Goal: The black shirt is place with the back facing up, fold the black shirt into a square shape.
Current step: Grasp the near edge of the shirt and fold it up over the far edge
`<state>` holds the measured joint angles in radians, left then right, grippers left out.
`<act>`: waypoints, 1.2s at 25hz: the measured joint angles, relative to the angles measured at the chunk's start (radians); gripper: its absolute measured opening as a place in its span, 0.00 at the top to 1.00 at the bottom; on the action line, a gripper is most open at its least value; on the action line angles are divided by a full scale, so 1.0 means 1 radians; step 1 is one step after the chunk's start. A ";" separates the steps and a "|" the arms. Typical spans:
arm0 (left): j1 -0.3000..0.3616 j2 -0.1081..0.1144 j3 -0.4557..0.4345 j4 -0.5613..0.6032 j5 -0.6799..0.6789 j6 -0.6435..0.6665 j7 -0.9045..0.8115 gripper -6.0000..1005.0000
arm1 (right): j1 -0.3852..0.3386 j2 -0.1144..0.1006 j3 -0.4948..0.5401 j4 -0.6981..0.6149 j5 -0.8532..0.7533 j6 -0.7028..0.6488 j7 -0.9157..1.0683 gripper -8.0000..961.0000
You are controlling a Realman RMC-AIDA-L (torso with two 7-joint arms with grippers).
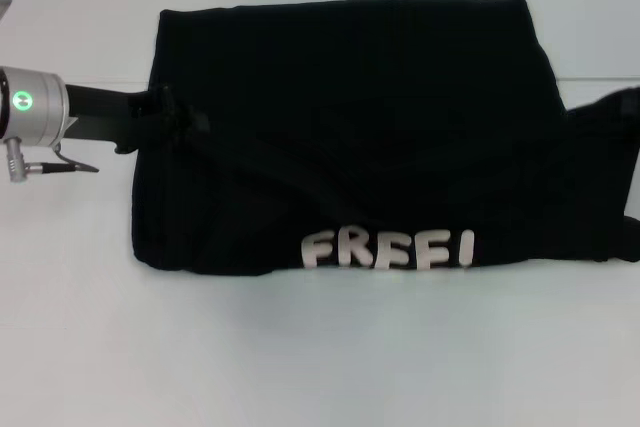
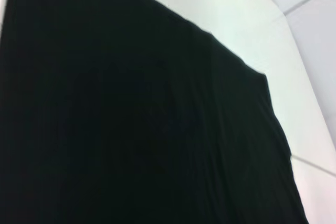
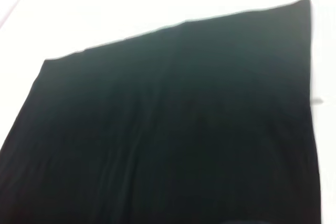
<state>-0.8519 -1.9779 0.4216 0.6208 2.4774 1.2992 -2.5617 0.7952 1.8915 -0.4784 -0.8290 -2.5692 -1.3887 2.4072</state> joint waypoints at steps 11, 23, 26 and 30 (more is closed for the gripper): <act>-0.004 -0.003 0.002 -0.030 0.000 -0.115 0.007 0.87 | 0.042 0.018 -0.052 0.063 0.003 0.198 -0.002 0.92; 0.006 -0.037 0.000 -0.026 -0.040 -0.298 0.022 0.85 | 0.040 0.104 -0.098 0.135 0.005 0.479 -0.004 0.92; 0.000 -0.030 0.000 -0.023 -0.047 -0.313 0.022 0.84 | 0.044 0.109 -0.100 0.142 0.005 0.516 -0.004 0.92; -0.010 -0.028 0.000 -0.023 -0.048 -0.341 0.022 0.84 | 0.055 0.113 -0.104 0.142 0.005 0.564 -0.003 0.92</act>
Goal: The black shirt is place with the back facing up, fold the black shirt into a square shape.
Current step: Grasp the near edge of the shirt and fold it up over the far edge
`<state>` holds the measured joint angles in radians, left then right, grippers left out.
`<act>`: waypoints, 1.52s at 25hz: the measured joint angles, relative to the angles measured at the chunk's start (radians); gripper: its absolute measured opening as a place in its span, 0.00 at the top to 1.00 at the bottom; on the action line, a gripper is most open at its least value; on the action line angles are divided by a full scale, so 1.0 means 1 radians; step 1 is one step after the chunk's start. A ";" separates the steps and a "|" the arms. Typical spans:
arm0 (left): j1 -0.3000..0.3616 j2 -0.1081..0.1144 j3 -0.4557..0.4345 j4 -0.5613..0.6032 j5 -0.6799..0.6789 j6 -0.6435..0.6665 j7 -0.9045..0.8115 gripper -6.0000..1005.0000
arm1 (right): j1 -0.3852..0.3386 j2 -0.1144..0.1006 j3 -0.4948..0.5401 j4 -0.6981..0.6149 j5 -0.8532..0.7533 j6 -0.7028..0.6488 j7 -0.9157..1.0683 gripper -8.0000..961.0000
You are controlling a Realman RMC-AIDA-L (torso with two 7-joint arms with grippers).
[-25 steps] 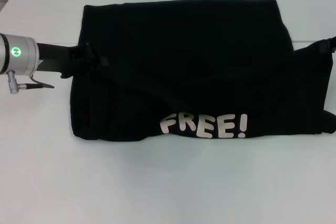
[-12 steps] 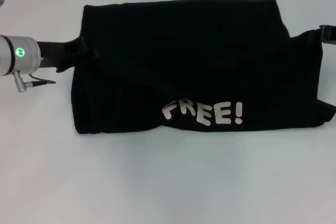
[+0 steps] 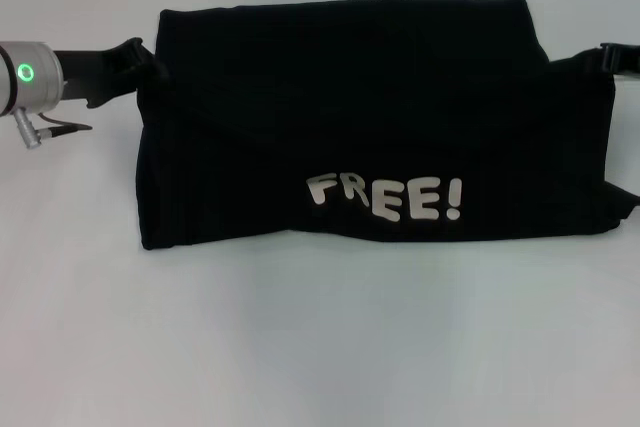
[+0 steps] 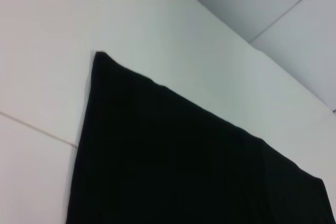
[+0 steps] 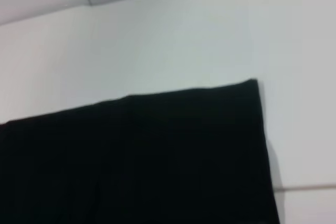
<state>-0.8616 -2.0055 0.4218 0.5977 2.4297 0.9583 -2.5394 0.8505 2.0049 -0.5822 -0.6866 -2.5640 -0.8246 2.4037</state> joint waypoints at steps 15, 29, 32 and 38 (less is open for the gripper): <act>0.002 -0.010 0.026 -0.007 -0.002 -0.087 -0.004 0.82 | 0.052 0.017 -0.151 0.092 -0.002 0.256 0.006 0.92; -0.003 -0.025 0.087 -0.034 -0.002 -0.157 0.000 0.80 | 0.070 0.018 -0.181 0.155 -0.004 0.341 -0.002 0.92; -0.004 -0.035 0.113 -0.038 -0.002 -0.178 0.000 0.79 | 0.070 0.018 -0.236 0.165 -0.010 0.339 -0.002 0.92; -0.015 -0.031 0.199 -0.068 -0.003 -0.190 0.001 0.79 | 0.078 0.016 -0.309 0.183 -0.012 0.357 0.007 0.90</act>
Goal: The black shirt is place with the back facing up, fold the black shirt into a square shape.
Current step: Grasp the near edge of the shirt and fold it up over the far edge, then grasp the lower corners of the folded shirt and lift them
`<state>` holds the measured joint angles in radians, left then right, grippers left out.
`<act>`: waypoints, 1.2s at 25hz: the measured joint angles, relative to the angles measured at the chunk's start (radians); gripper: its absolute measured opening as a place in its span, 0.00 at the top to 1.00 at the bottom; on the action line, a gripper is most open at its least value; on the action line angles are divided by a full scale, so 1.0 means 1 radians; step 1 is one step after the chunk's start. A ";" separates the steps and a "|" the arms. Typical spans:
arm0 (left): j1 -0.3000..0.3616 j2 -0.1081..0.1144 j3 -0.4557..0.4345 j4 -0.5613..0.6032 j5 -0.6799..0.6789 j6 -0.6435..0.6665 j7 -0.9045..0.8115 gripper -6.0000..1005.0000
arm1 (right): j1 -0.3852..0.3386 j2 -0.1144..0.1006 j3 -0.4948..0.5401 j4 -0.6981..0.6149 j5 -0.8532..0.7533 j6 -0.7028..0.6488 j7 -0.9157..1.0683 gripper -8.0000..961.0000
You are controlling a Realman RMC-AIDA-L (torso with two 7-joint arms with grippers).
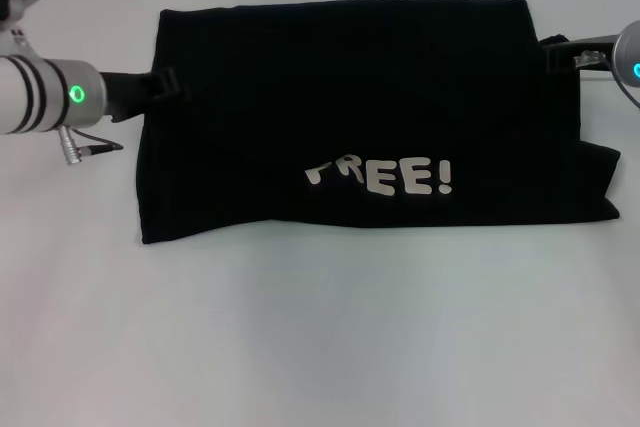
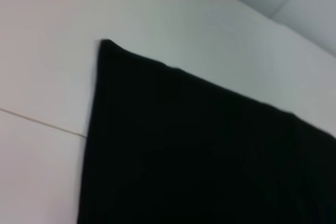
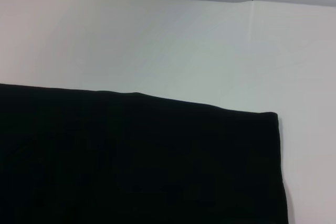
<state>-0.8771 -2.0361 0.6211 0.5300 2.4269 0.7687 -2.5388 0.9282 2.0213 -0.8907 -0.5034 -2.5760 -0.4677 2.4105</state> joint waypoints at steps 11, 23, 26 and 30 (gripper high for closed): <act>0.038 -0.006 0.089 0.145 -0.040 0.180 -0.009 0.70 | -0.042 -0.015 0.034 -0.106 0.009 -0.138 0.094 0.59; 0.165 0.067 -0.047 0.216 -0.138 0.561 0.001 0.32 | -0.061 -0.055 0.191 -0.208 0.032 -0.498 0.133 0.20; 0.190 0.070 -0.080 0.216 -0.091 0.617 0.001 0.29 | -0.063 -0.082 0.201 -0.206 0.064 -0.576 0.155 0.20; 0.206 0.069 -0.093 0.216 -0.015 0.635 0.002 0.30 | -0.077 -0.110 0.206 -0.199 0.135 -0.640 0.159 0.20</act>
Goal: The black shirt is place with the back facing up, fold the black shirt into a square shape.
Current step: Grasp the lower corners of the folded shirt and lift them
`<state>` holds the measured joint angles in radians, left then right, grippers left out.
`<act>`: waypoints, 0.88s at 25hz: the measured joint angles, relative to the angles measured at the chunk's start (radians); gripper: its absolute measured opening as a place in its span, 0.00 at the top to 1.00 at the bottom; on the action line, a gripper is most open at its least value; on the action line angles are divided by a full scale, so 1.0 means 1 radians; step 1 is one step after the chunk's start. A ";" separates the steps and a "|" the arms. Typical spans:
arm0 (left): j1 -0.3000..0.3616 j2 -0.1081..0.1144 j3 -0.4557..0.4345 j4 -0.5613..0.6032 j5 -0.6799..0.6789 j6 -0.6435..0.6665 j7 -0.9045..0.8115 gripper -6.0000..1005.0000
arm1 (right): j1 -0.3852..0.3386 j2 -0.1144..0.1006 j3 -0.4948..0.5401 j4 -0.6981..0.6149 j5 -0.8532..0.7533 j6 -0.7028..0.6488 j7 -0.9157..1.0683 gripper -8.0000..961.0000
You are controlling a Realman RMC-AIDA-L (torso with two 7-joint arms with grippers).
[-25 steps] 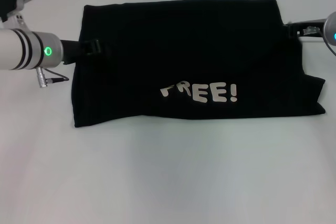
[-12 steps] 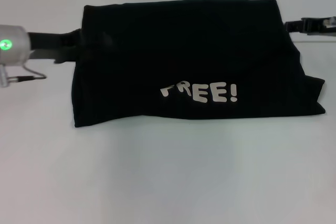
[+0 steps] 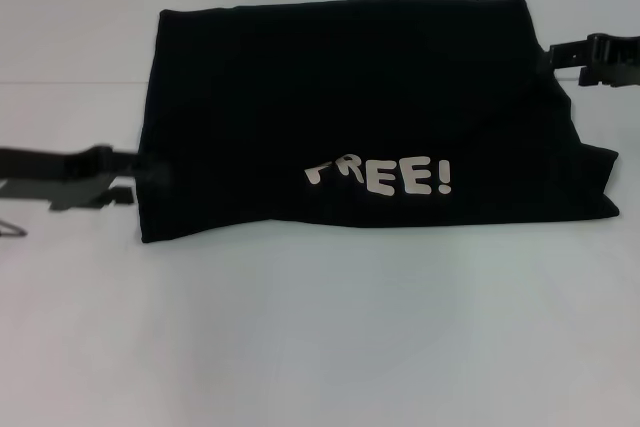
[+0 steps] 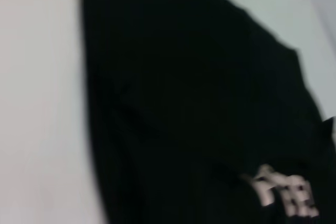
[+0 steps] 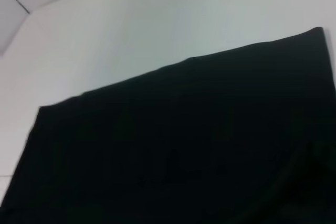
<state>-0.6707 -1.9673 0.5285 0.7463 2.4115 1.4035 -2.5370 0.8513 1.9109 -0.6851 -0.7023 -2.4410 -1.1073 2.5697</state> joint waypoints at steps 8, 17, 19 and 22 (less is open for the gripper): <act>0.011 -0.010 0.005 -0.073 0.035 -0.084 0.033 0.31 | -0.012 -0.005 0.002 0.004 0.025 -0.011 -0.002 0.20; 0.005 -0.015 0.010 -0.110 0.038 -0.175 0.035 0.43 | -0.016 -0.006 0.003 0.005 0.025 -0.013 -0.002 0.21; 0.005 -0.019 0.012 -0.125 0.039 -0.202 0.036 0.48 | -0.017 -0.006 0.003 0.005 0.025 -0.012 -0.003 0.21; 0.003 -0.022 0.025 -0.144 0.039 -0.235 0.037 0.54 | -0.017 -0.006 0.003 0.005 0.025 -0.011 -0.003 0.21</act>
<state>-0.6679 -1.9888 0.5538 0.6021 2.4505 1.1681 -2.5004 0.8341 1.9051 -0.6825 -0.6975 -2.4159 -1.1183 2.5670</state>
